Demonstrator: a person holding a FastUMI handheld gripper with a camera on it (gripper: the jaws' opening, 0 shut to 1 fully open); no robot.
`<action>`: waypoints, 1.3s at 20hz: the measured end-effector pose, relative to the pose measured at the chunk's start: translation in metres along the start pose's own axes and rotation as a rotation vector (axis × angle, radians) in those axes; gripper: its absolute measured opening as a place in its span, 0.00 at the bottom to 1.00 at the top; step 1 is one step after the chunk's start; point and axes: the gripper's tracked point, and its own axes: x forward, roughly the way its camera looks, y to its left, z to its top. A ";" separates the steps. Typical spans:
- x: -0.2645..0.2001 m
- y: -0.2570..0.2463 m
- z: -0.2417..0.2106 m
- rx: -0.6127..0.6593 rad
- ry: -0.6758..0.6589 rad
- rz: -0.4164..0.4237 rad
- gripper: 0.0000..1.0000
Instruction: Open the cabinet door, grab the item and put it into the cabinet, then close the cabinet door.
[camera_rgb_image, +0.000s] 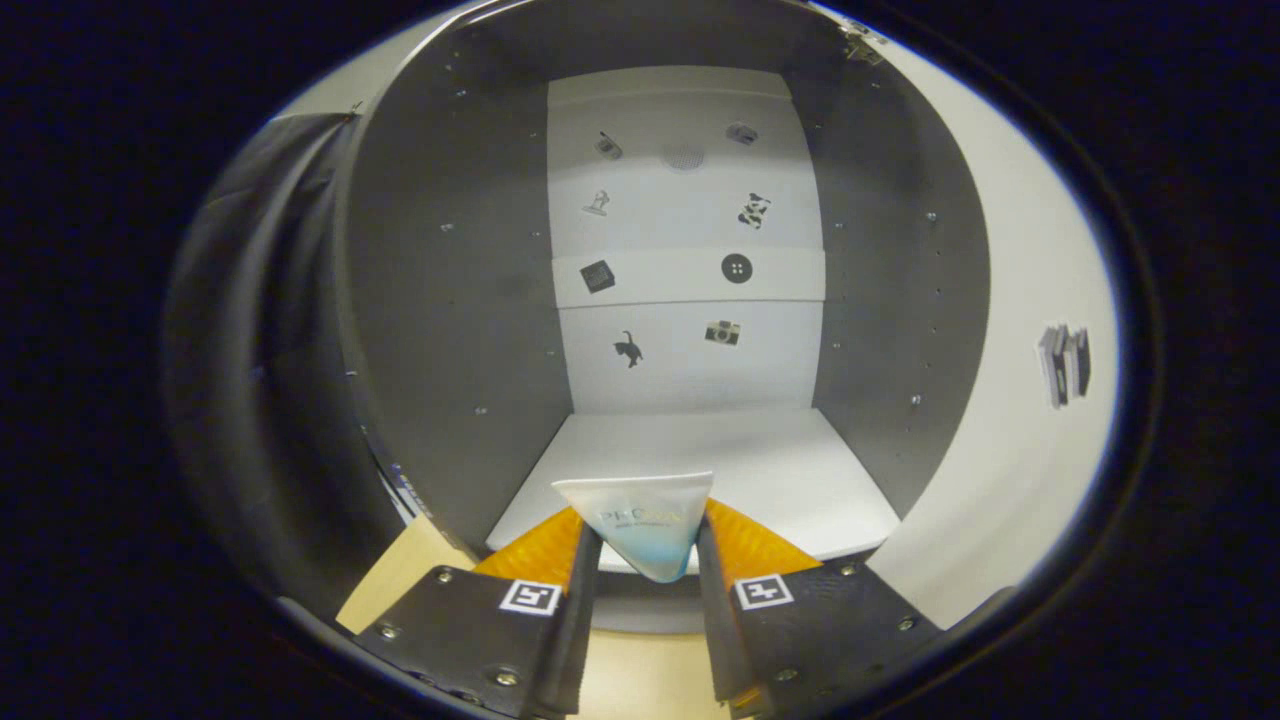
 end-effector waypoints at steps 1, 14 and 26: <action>0.011 -0.003 0.002 -0.003 0.002 -0.007 0.49; 0.083 -0.015 -0.003 0.102 0.090 -0.014 0.49; 0.042 -0.013 0.016 0.074 -0.018 -0.029 0.83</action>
